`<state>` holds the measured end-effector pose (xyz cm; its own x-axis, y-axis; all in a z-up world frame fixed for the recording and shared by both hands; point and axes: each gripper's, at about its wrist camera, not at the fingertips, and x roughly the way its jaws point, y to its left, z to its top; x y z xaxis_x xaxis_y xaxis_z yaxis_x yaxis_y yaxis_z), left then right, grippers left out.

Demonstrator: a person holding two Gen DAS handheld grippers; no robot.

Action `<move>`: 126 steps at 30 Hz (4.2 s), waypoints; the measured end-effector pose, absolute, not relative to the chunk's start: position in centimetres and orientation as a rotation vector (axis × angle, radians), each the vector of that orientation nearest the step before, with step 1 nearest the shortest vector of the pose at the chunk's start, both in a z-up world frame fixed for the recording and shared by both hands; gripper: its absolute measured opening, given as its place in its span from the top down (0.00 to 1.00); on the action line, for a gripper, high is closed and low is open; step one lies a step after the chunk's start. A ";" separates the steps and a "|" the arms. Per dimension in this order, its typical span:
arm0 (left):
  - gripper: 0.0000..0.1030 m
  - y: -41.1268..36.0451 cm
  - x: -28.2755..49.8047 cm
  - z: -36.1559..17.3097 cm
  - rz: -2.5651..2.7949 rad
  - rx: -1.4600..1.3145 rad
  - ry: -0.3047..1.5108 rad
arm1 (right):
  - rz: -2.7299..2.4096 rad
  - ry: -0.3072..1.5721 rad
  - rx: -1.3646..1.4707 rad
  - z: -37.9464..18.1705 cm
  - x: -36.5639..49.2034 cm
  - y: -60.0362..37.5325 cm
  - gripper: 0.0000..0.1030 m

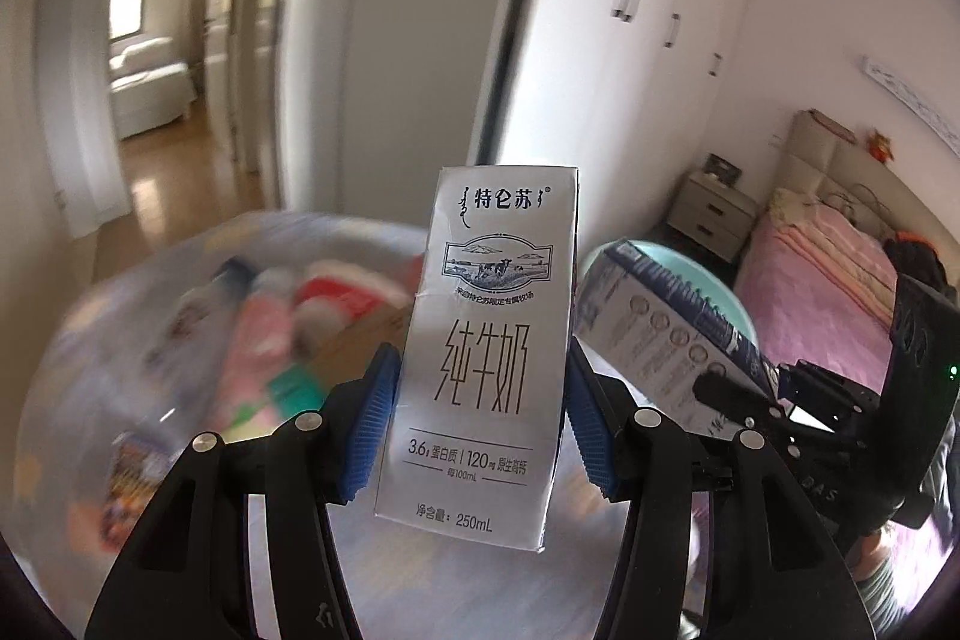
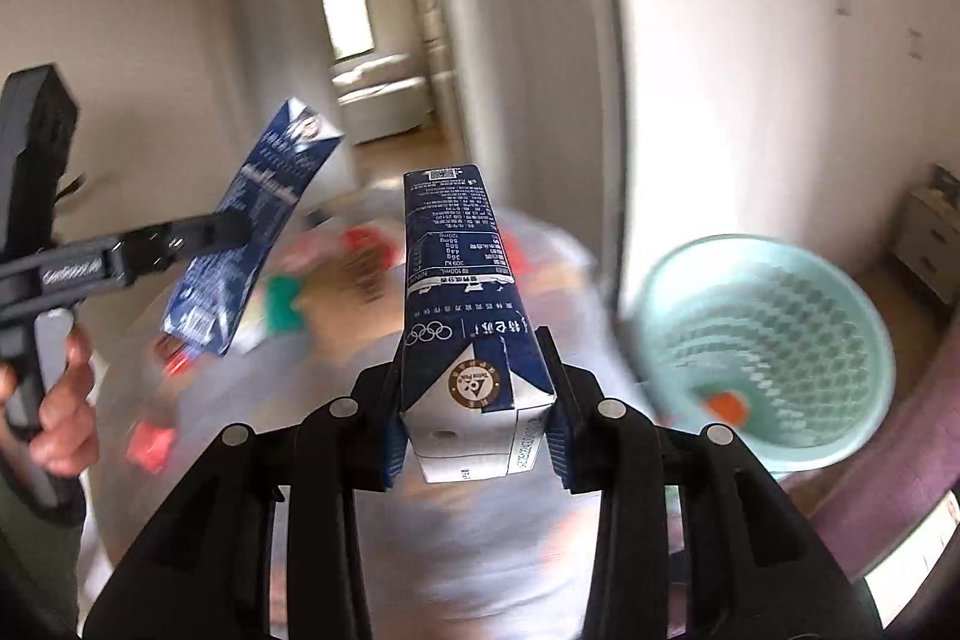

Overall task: Collect trash
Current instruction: 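Carry both cartons over the teal basket and open both tools to drop them, then move both open tools back over the table, then grasp the red snack card box with the left tool while the right tool grasps the brown cup sleeve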

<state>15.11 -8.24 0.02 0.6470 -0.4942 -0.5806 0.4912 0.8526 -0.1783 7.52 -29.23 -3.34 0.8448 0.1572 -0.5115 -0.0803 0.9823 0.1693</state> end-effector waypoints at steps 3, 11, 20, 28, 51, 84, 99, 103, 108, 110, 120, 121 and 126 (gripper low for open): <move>0.49 -12.0 16.3 0.3 -0.611 0.005 0.664 | 0.010 0.531 0.177 -3.0 7.8 -32.3 0.67; 0.49 -22.2 20.6 -0.6 -0.739 -0.004 0.739 | -0.235 0.573 0.358 -4.6 9.9 -41.6 0.67; 0.49 -31.2 25.6 -5.6 -0.778 0.012 0.903 | -0.386 0.674 0.473 -8.0 12.3 -48.0 0.67; 0.49 -34.0 27.6 -10.1 -0.778 0.037 1.009 | -0.433 0.749 0.518 -10.7 14.3 -50.1 0.67; 0.34 -23.4 21.9 -1.2 -0.752 -0.084 0.761 | -0.322 0.680 0.412 -6.4 14.0 -44.0 0.49; 0.15 2.1 12.2 4.5 -0.354 -0.223 0.504 | 0.039 0.587 0.204 -4.0 13.9 -24.2 0.44; 0.13 10.9 14.9 -3.3 -0.145 -0.275 0.689 | 0.099 0.660 0.147 -8.2 15.6 -19.8 0.44; 0.13 11.4 16.1 -6.0 -0.108 -0.204 0.774 | 0.105 0.684 0.155 -8.5 16.2 -20.0 0.44; 0.13 12.2 17.3 -9.0 -0.140 -0.154 0.876 | 0.144 0.731 0.176 -8.2 17.4 -19.7 0.31; 0.13 12.1 17.5 -9.7 -0.135 -0.130 0.888 | 0.170 0.746 0.181 -7.9 18.2 -19.2 0.23; 0.35 10.4 17.6 -10.6 -0.084 0.000 0.896 | 0.212 0.774 0.117 -7.8 21.5 -16.8 0.21; 0.36 10.2 17.5 -10.5 -0.076 0.017 0.891 | 0.217 0.780 0.126 -7.8 21.8 -16.9 0.21; 0.38 10.2 16.9 -10.5 -0.070 0.038 0.881 | 0.276 0.805 0.147 -7.8 23.2 -16.6 0.21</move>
<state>16.86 10.16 -10.53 0.6346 -0.0458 -0.7715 0.0771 0.9970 0.0042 23.25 -16.65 -7.78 0.6598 0.2984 -0.6896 -0.1871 0.9541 0.2339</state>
